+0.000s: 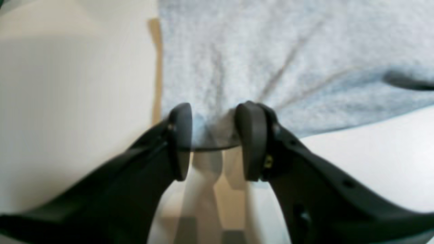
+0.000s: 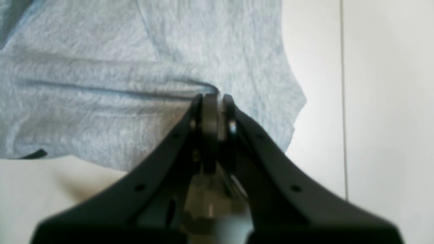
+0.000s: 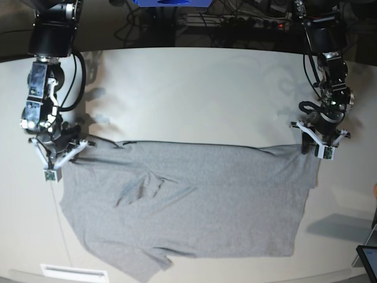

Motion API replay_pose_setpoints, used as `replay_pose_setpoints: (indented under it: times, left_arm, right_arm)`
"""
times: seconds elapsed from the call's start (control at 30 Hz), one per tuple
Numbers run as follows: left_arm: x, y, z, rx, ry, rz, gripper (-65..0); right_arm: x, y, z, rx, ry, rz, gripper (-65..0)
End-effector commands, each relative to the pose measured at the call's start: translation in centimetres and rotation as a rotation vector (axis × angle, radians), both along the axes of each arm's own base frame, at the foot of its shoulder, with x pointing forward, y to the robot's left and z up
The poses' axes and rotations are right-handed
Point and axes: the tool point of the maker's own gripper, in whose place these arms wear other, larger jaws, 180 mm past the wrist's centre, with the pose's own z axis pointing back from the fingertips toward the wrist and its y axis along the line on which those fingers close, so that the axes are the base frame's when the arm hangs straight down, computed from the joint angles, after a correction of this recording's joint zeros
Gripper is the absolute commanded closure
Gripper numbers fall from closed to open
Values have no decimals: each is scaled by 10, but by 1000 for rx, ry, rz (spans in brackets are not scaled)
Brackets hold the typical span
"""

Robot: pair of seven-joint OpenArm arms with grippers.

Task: Fold the T-shirt properly
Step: 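Hold the shirt's shoulder edge with both grippers, pulling it taut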

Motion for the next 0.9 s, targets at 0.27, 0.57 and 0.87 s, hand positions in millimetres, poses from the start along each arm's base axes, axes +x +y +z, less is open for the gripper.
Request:
replay_pose_setpoints:
  times: [0.27, 0.57, 0.87]
  left_arm:
    - [8, 9, 17, 26, -46, 3, -239]
    - [8, 9, 16, 25, -45, 1, -239]
    - [8, 11, 18, 31, -45, 1, -239]
  right_arm:
    - [22, -10, 19, -50, -56, 30, -16]
    - [33, -10, 29, -51, -80, 29, -16]
    - [30, -13, 12, -40, -51, 18, -17]
